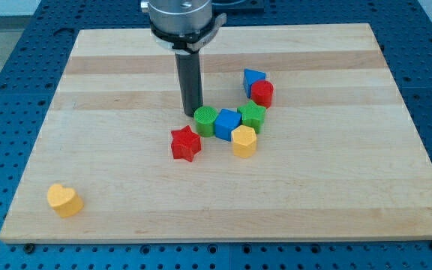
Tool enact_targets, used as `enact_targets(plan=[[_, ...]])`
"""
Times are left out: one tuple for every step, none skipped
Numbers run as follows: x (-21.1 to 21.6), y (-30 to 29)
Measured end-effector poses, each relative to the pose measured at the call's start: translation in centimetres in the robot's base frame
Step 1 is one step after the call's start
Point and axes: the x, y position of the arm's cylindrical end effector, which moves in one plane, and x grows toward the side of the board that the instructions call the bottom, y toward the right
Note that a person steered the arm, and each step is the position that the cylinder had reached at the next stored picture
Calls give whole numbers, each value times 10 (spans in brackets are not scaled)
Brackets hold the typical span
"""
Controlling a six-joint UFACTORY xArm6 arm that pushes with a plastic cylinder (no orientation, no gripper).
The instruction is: Move the green circle and red star closer to the yellow heart
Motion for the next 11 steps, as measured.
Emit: enact_targets(plan=[[0, 2], [-4, 52], [-3, 53], [11, 50], [30, 40], [43, 31], [49, 22], [54, 12], [59, 2], [67, -9], [76, -21]])
